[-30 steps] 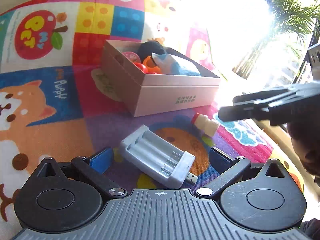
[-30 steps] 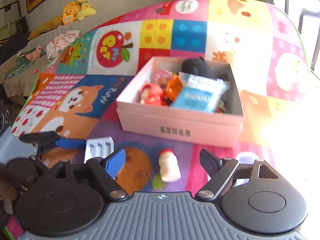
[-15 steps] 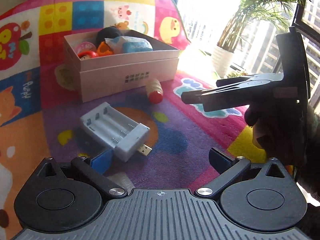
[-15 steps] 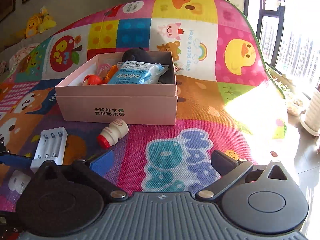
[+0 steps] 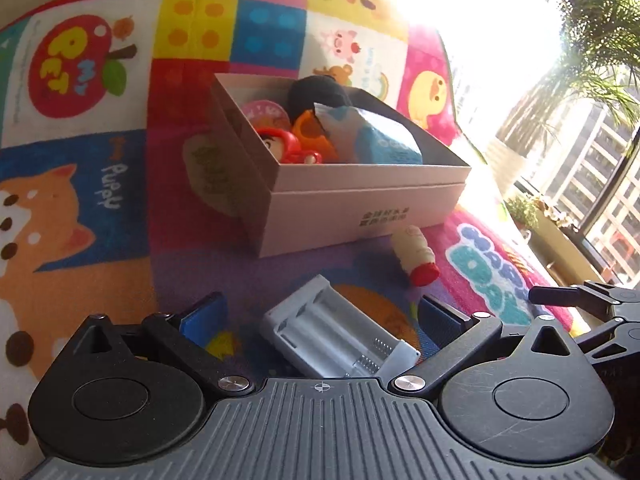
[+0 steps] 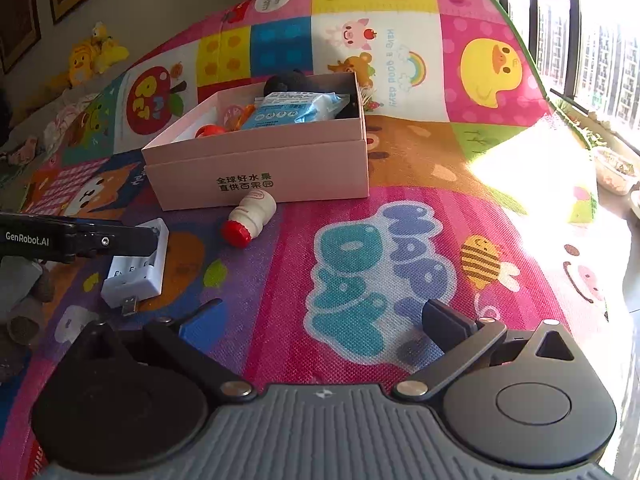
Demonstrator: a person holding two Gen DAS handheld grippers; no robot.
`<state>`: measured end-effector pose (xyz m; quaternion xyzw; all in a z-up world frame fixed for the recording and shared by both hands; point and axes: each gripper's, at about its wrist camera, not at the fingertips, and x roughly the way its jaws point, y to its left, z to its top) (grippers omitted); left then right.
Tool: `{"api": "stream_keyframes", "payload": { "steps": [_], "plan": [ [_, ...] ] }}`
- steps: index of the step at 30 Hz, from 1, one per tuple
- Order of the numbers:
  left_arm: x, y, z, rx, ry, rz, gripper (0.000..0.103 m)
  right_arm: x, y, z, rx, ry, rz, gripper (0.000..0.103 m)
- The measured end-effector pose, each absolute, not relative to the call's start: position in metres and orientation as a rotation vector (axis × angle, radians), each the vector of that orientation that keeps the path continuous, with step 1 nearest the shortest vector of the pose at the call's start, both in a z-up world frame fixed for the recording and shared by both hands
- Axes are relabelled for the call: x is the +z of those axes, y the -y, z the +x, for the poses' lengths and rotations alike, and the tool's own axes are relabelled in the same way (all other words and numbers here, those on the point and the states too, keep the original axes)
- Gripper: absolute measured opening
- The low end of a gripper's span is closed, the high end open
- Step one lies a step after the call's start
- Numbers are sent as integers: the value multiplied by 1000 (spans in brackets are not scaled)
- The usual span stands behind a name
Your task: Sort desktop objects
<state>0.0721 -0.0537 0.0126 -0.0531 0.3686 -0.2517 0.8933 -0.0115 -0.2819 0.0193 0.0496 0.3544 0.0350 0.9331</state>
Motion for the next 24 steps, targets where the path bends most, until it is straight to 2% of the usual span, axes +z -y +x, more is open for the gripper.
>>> {"api": "stream_keyframes", "payload": {
  "steps": [4,14,21,24],
  "plan": [
    [13,58,56,-624,-757,-122,103,19,281,-10,70,-730,101,103],
    [10,90,-2,-753,-726,107,103,19,281,-9,67,-732,102,103],
    [11,114,2,-616,-722,175,103,21,318,-10,3,-680,332,103],
    [8,125,4,-566,-706,245,103,21,320,-12,7,-673,347,103]
  ]
}}
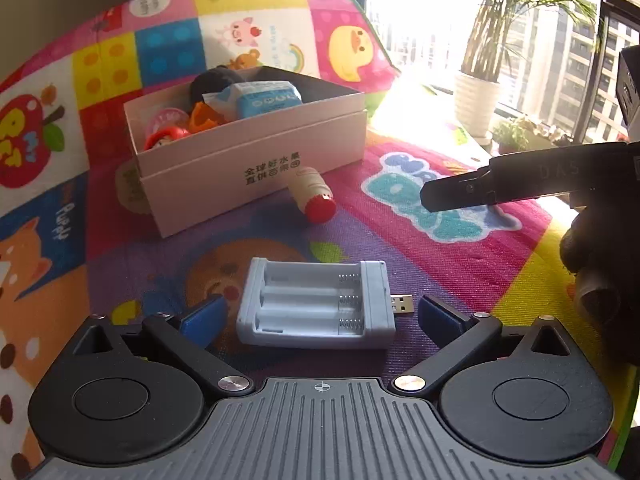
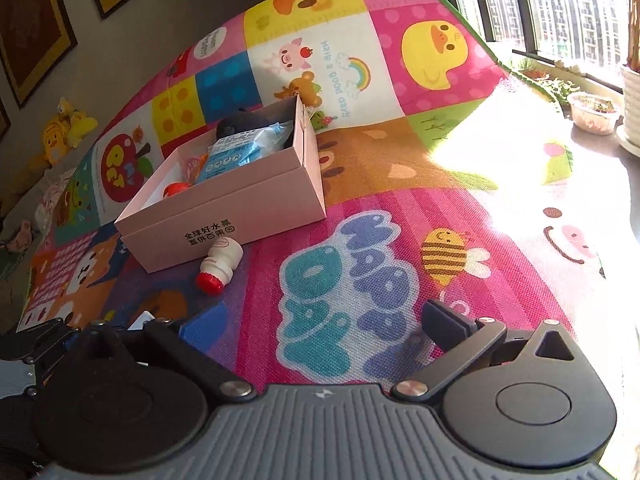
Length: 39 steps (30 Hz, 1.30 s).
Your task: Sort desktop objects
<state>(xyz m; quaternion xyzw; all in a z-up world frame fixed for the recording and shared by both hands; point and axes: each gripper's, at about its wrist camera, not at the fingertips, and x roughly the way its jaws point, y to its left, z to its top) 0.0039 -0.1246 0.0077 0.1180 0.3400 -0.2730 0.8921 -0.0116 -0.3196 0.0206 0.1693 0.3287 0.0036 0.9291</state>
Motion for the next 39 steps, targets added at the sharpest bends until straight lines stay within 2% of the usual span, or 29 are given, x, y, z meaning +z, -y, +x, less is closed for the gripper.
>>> {"api": "stream_keyframes", "payload": {
  "steps": [15,17,18,19,32,33,36,37,38,39],
  "plan": [
    [14,110,0,-606,-712,175,103,21,315,-10,-2,-676,320,103],
    [15,109,1,-604,-711,172,98,21,314,-10,-3,-677,318,103],
    [15,109,1,-603,-713,171,88,21,314,-10,-3,-677,318,103],
    [14,109,1,-597,-717,171,83,21,314,-10,-2,-676,319,103],
    [11,84,5,-299,-676,146,82,19,302,-8,-28,-691,242,103],
    [10,81,7,-279,-682,131,83,20,300,-7,-28,-694,226,103],
    [9,78,8,-285,-689,108,96,23,289,-5,5,-686,163,103],
    [9,78,7,-285,-684,111,96,26,281,-3,18,-682,121,102],
    [9,79,7,-289,-686,115,97,29,274,1,32,-682,82,93],
    [8,80,7,-293,-690,119,97,31,268,4,52,-688,52,80]
  ]
}}
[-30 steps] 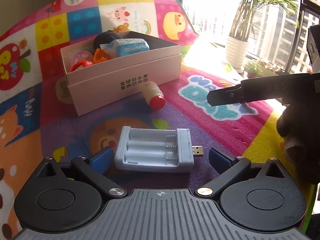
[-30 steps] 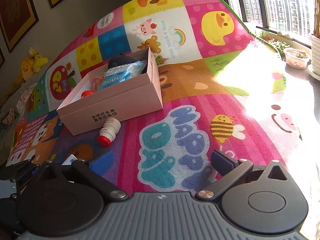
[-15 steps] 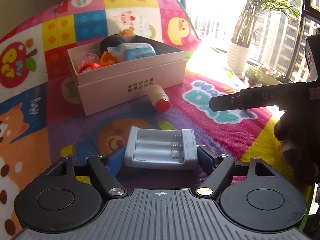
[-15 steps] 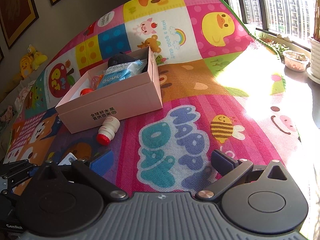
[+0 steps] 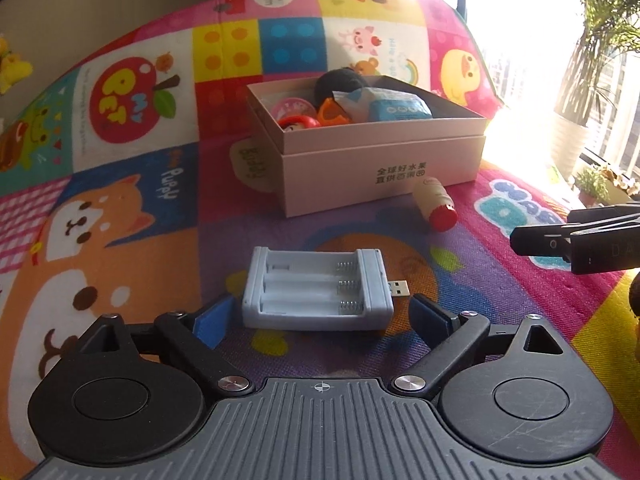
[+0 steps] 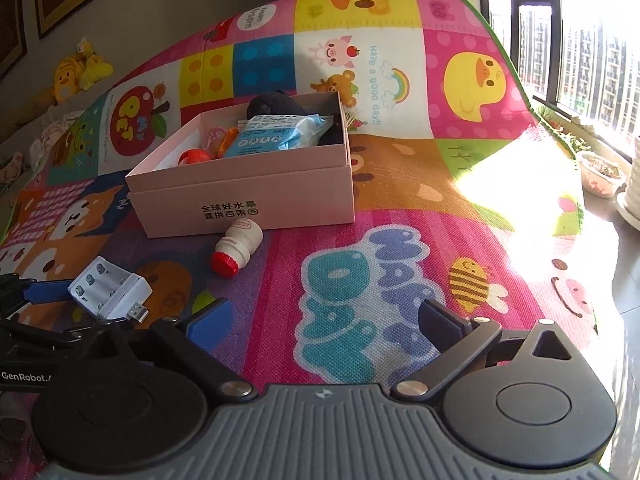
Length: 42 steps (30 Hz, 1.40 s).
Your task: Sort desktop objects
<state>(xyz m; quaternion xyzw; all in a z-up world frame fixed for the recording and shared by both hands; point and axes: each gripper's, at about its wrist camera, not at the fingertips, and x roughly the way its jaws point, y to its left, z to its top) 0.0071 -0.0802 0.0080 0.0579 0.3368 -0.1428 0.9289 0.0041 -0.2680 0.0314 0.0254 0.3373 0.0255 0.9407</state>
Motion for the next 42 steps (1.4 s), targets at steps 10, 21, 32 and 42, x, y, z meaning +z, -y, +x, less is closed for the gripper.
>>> {"api": "stream_keyframes", "payload": {
  "steps": [10,21,32,42],
  "plan": [
    [6,78,9,-298,-702,92,101,30,214,48,169,-738,-68,43],
    [6,72,9,-315,-701,54,102,54,231,43,158,-702,-7,21],
    [6,72,9,-316,-701,50,102,72,247,22,228,-792,68,21],
    [6,72,9,-316,-702,51,102,70,251,14,221,-799,67,21]
  ]
}}
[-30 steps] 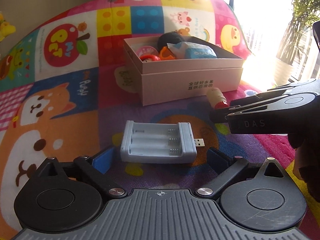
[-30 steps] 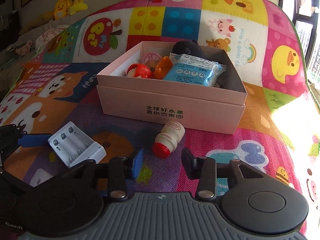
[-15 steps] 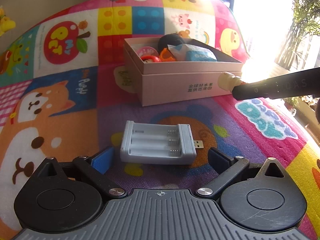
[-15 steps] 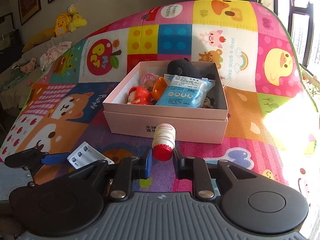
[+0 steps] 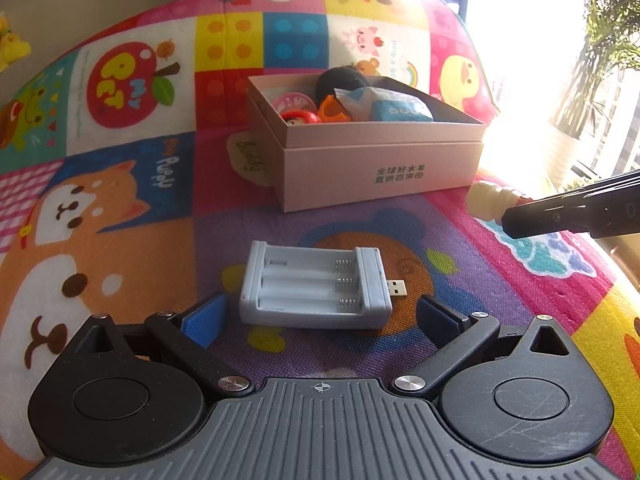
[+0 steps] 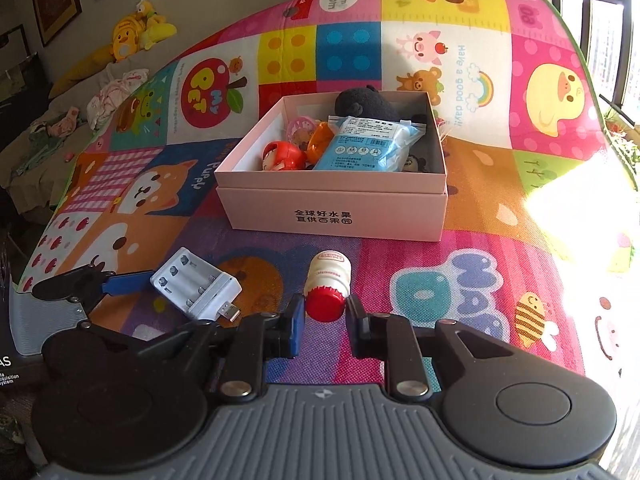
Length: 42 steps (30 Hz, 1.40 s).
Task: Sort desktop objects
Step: 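Grasp the red-cap yogurt bottle with right while left holds the charger, then stand the yogurt bottle upright on the mat and open the right gripper, then reach the right gripper back to the upright bottle and grasp it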
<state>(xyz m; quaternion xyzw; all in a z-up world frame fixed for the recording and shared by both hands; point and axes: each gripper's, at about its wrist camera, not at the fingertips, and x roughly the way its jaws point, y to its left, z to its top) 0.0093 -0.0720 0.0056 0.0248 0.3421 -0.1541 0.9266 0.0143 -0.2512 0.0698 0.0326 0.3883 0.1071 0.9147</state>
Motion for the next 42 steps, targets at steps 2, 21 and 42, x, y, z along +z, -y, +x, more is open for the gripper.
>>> {"api": "stream_keyframes", "payload": {
  "steps": [2,21,42],
  "plan": [
    [6,72,9,-316,-702,50,102,69,252,15,216,-799,71,21],
    [5,75,10,-316,-706,67,103,60,258,-14,139,-694,-30,88],
    [6,81,11,-310,-689,102,93,20,240,-1,170,-744,-42,92]
  ]
}}
